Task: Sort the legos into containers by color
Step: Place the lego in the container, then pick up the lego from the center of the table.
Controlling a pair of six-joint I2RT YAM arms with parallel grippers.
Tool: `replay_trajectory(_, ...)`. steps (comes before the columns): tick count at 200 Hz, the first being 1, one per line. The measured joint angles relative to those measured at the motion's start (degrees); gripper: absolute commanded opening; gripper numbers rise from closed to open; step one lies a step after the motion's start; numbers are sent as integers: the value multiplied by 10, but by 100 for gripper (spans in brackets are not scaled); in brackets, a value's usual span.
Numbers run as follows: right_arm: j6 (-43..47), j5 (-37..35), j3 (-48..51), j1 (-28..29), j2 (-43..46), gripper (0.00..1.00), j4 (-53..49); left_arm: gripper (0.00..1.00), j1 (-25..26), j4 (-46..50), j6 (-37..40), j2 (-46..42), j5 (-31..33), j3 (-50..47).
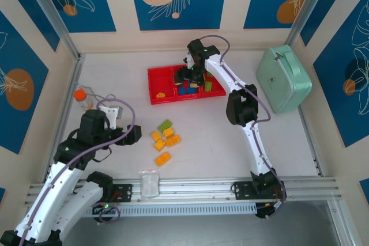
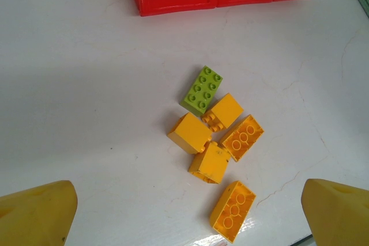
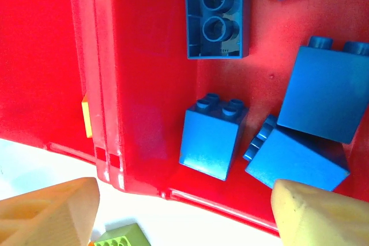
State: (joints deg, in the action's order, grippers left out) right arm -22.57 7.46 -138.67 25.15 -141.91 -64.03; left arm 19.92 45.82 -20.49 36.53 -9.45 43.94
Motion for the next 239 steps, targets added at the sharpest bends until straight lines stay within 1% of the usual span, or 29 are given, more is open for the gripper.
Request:
replay_trajectory(21, -2, 0, 16, 0, 17, 87, 2, 99, 0, 0, 0, 2, 0, -3)
replay_trajectory(42, -6, -6, 70, 0, 72, 92, 7, 99, 0, -2, 0, 16, -7, -3)
replay_trajectory(53, -6, -9, 106, 1, 110, 97, 13, 99, 0, -2, 0, 28, -11, -3)
replay_trajectory(56, -9, -10, 120, 1, 124, 100, 16, 99, 0, -2, 0, 33, -11, -3)
replay_trajectory(97, -19, -21, 283, 0, 290, 99, 55, 99, 15, 0, 0, 114, -15, -2)
replay_trajectory(113, -23, -23, 341, -1, 339, 99, 69, 99, 25, 7, -5, 159, -14, 4)
replay_trajectory(129, -25, -26, 392, -2, 372, 99, 79, 99, 30, 12, -27, 209, -9, 14)
replay_trajectory(152, -25, -26, 448, -3, 389, 99, 89, 99, 41, 7, -64, 269, -3, 16)
replay_trajectory(189, -25, -30, 490, -3, 388, 100, 94, 99, 84, -3, -106, 336, 12, 35)
replay_trajectory(216, -23, -49, 497, -2, 388, 99, 93, 100, 90, -15, -123, 393, 19, 70)
replay_trajectory(239, -19, -63, 508, -2, 391, 99, 92, 95, 90, -21, -136, 430, 26, 84)
